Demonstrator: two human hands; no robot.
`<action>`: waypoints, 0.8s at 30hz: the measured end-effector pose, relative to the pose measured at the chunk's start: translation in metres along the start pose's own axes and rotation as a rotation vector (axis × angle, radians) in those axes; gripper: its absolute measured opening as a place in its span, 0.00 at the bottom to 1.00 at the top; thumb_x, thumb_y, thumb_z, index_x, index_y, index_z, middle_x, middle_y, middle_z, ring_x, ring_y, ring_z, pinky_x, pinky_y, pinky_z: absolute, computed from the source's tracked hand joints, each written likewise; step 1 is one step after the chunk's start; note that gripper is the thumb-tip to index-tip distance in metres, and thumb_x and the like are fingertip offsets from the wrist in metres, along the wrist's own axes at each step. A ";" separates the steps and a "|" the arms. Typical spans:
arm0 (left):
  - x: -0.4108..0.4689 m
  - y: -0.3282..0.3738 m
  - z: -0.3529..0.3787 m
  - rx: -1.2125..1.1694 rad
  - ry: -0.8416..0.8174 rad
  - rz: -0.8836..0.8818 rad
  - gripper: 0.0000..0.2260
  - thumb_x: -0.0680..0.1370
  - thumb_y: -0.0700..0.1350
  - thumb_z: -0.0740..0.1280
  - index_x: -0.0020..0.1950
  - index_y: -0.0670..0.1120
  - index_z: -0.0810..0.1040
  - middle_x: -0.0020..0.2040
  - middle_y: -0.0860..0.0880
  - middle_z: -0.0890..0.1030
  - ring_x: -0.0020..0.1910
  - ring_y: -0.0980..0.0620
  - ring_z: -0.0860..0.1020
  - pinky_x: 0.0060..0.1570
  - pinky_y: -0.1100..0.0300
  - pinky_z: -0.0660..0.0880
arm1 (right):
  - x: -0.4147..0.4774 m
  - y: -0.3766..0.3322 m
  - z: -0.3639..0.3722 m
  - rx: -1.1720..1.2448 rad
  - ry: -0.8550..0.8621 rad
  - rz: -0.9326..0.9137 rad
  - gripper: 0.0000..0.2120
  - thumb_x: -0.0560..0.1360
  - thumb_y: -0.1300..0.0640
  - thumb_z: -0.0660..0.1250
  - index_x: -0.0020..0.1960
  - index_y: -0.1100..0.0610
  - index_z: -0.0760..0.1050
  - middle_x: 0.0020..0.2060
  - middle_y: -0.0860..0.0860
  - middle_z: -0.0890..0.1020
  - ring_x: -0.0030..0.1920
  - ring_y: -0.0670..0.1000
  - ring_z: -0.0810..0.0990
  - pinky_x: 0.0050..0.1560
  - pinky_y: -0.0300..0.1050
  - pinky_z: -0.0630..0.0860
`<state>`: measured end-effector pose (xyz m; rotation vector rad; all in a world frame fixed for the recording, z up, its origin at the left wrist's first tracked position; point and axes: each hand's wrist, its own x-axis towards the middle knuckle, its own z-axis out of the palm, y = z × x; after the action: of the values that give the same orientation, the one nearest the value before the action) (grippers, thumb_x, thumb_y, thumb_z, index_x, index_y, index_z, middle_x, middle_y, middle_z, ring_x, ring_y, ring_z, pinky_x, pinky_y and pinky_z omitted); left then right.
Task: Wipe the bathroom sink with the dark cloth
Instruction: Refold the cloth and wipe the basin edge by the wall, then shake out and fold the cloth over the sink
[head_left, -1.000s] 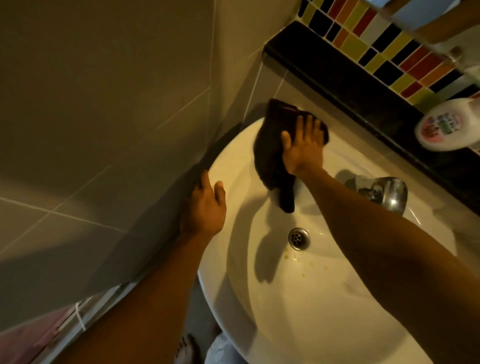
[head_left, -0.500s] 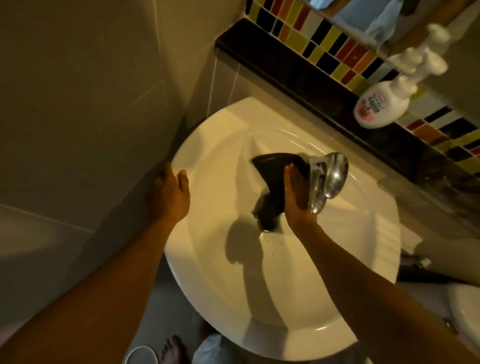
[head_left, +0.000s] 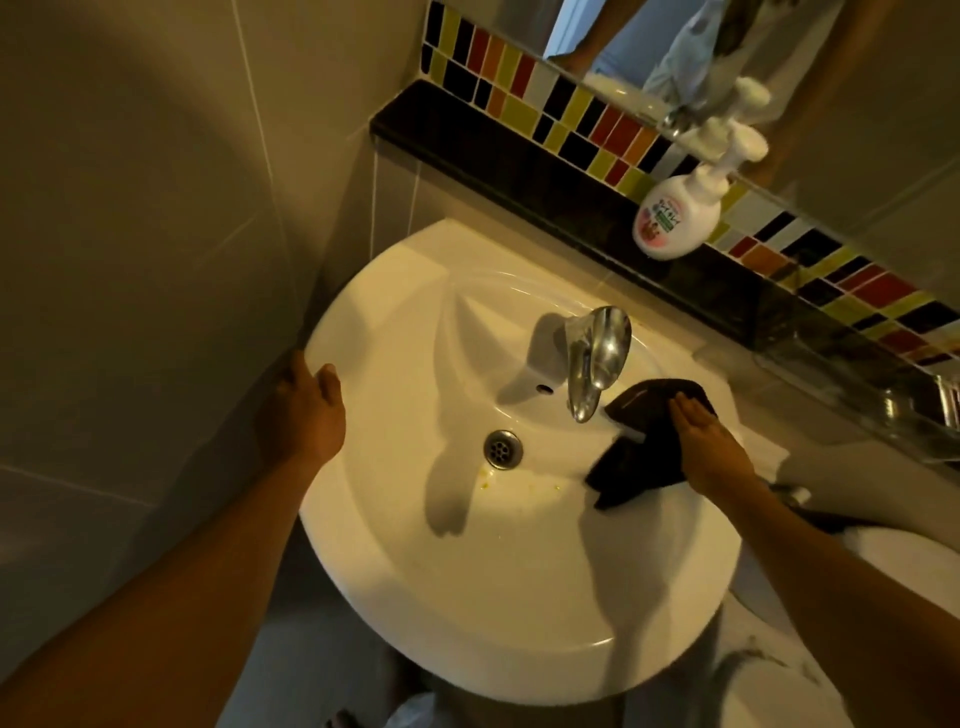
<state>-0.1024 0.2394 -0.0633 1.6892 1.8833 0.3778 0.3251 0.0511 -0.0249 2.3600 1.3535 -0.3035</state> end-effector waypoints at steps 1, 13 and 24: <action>0.000 0.000 0.001 -0.005 0.005 0.001 0.25 0.82 0.54 0.51 0.75 0.41 0.59 0.66 0.33 0.72 0.61 0.31 0.74 0.59 0.39 0.74 | -0.001 -0.002 0.000 0.021 -0.002 -0.002 0.40 0.75 0.61 0.67 0.78 0.57 0.46 0.79 0.54 0.50 0.78 0.57 0.52 0.76 0.54 0.55; 0.013 -0.016 -0.015 -0.701 -0.180 -0.122 0.28 0.82 0.59 0.49 0.77 0.46 0.59 0.77 0.43 0.62 0.76 0.41 0.60 0.75 0.43 0.57 | -0.052 -0.090 -0.047 1.855 -0.181 0.369 0.15 0.81 0.63 0.52 0.50 0.61 0.77 0.38 0.57 0.84 0.34 0.50 0.85 0.37 0.43 0.80; -0.070 -0.055 -0.061 -0.803 -0.267 -0.315 0.26 0.81 0.59 0.52 0.74 0.45 0.64 0.72 0.41 0.69 0.70 0.40 0.69 0.70 0.43 0.65 | -0.137 -0.230 -0.078 2.130 -0.480 0.024 0.15 0.78 0.63 0.57 0.48 0.61 0.83 0.42 0.59 0.86 0.40 0.53 0.86 0.34 0.43 0.81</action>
<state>-0.1801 0.1721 -0.0302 0.8478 1.4708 0.6344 0.0563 0.0835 0.0425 2.7921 0.4190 -3.2301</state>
